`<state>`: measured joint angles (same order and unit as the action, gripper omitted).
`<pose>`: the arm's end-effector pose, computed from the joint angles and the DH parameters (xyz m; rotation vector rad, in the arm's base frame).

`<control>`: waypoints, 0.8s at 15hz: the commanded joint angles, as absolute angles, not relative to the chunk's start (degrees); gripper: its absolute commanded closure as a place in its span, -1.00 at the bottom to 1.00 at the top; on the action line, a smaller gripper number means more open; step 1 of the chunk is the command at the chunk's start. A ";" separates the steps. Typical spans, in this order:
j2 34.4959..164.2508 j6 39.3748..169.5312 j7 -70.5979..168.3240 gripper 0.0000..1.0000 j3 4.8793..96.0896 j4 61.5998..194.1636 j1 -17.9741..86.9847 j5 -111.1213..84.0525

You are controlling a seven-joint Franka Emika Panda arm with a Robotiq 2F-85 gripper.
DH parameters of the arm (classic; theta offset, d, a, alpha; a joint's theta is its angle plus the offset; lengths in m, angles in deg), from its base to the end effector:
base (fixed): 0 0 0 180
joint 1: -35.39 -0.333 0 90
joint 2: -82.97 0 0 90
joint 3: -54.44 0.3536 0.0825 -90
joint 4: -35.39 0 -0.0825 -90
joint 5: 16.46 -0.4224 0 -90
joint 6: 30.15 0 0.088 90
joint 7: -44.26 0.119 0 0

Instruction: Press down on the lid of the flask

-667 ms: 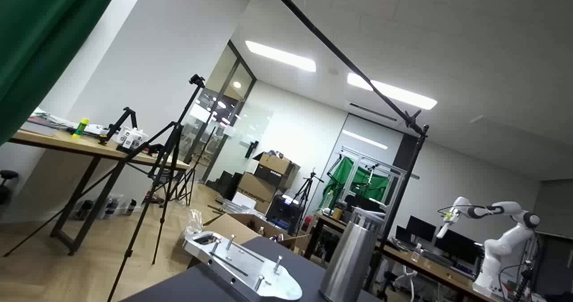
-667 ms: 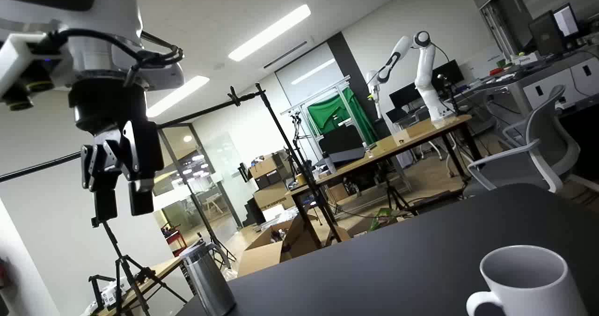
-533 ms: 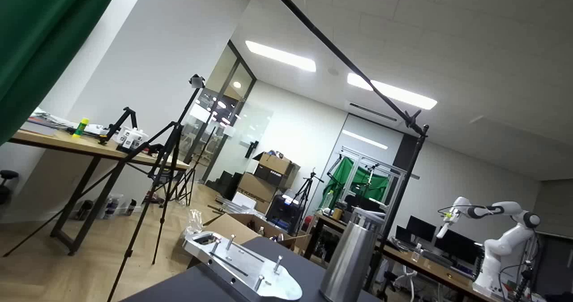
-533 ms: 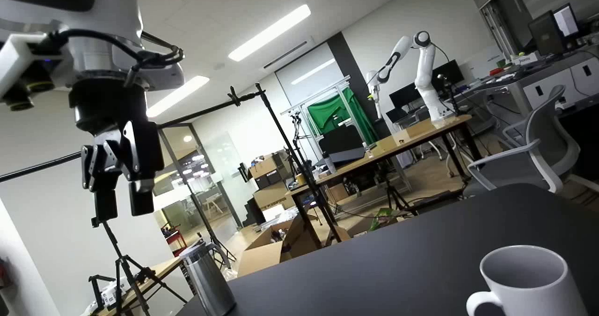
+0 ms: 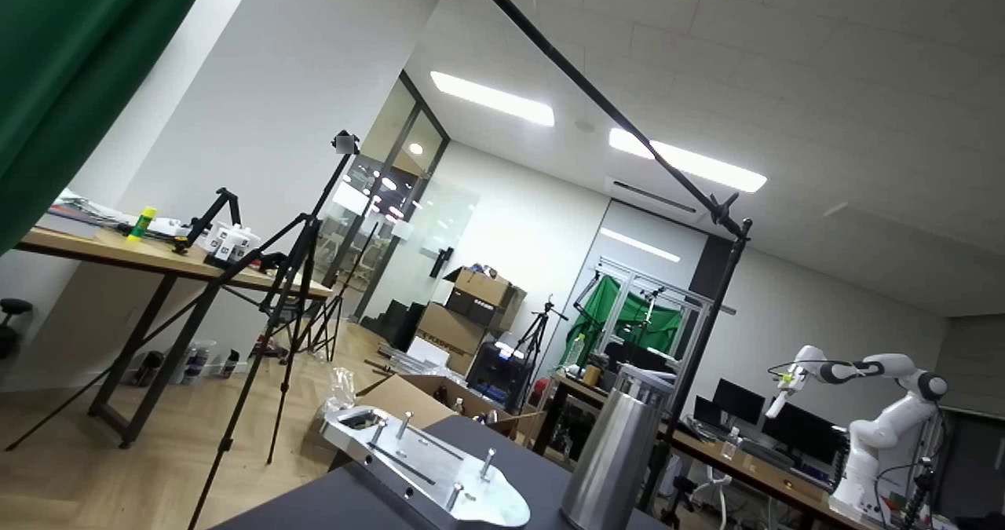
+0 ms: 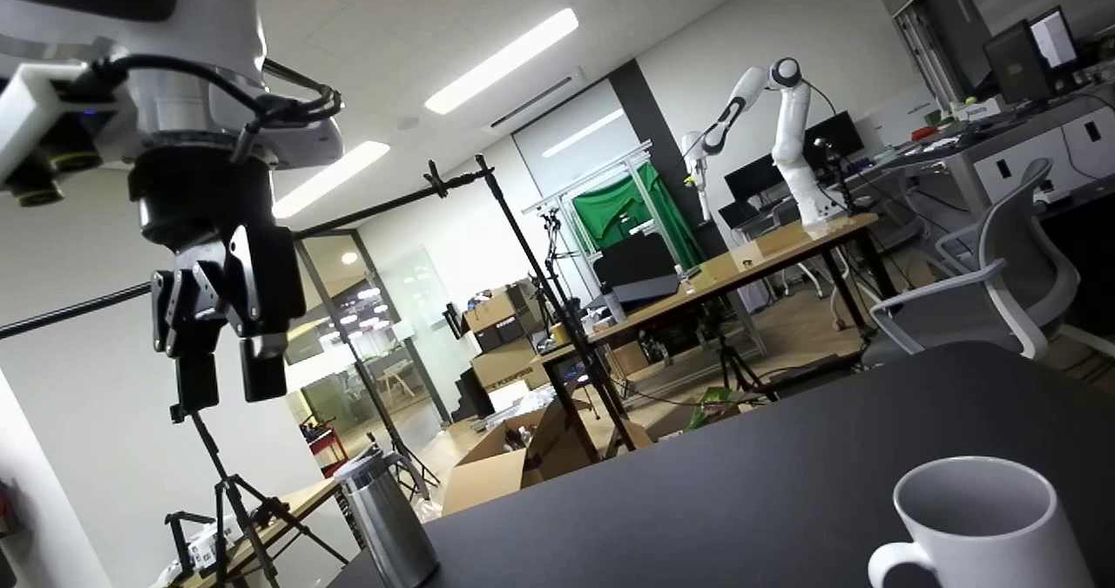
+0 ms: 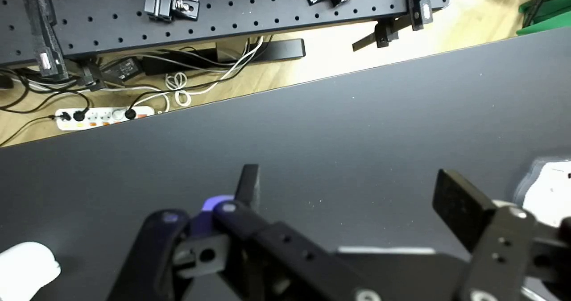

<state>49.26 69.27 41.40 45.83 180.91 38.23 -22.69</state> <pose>0.3512 -0.0611 0.4567 -2.9080 0.2119 0.2937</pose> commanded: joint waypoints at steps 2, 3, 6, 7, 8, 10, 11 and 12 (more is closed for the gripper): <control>53.46 77.94 42.54 -1.00 48.73 178.46 36.78 -28.11; 55.32 81.04 42.71 -1.00 49.71 177.61 35.88 -29.82; 63.27 92.38 44.87 -0.33 54.20 173.71 32.56 -34.28; 65.80 95.90 45.46 -0.19 55.45 172.24 31.74 -34.98; 68.59 99.03 46.15 -0.02 56.63 170.37 30.97 -35.34; 74.32 104.51 48.44 0.23 59.00 165.78 29.78 -34.62; 76.98 106.69 49.51 0.38 59.90 163.45 29.31 -34.03; 79.59 108.27 50.67 0.50 60.81 160.92 28.80 -33.35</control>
<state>71.49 105.49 46.26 58.85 169.49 29.77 -34.63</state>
